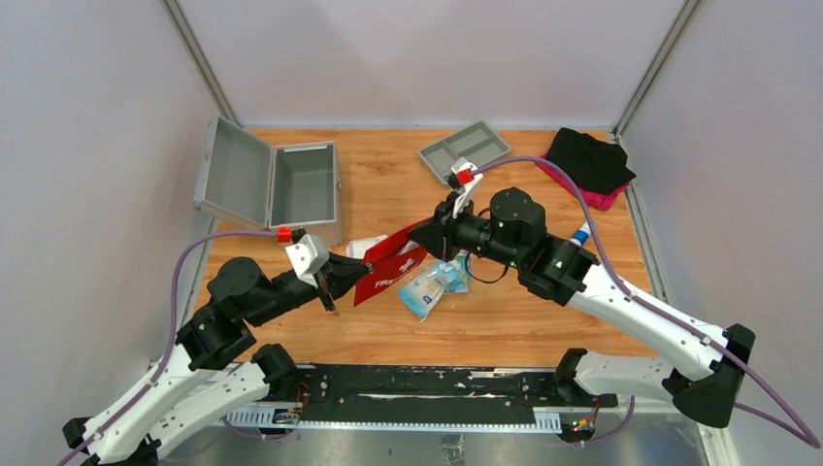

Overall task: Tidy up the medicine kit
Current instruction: Adjust the medical item in the medicine pouch.

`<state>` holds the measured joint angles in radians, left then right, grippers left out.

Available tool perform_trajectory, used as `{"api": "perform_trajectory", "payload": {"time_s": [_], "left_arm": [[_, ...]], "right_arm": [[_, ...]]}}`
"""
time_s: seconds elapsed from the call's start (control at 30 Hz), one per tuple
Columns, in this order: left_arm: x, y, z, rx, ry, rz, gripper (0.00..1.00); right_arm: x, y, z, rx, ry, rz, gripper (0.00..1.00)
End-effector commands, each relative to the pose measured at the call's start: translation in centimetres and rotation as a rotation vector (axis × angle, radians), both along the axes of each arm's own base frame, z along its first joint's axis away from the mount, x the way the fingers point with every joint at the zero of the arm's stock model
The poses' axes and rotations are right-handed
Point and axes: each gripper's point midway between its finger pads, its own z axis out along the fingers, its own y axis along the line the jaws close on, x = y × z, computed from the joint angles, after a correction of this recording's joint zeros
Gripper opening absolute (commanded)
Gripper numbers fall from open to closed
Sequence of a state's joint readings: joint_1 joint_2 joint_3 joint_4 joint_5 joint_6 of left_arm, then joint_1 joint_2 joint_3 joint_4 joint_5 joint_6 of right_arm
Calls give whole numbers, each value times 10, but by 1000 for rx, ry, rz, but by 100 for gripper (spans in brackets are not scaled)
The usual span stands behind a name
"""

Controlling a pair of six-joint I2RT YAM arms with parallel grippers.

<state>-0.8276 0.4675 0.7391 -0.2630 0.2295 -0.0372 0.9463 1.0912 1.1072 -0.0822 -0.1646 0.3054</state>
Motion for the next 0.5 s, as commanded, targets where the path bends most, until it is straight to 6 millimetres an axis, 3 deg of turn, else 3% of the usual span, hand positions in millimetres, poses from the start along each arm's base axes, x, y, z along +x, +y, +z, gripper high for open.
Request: {"api": "perform_trajectory", "payload": {"time_s": [0.0, 0.23, 0.47], "left_arm": [[0, -3, 6, -25, -19, -11, 0], [1, -2, 7, -28, -19, -5, 0], [3, -1, 6, -28, -14, 13, 0]], "right_arm": [[13, -10, -9, -46, -11, -67, 17], [15, -12, -23, -78, -1, -80, 16], [12, -14, -23, -82, -9, -68, 17]]}}
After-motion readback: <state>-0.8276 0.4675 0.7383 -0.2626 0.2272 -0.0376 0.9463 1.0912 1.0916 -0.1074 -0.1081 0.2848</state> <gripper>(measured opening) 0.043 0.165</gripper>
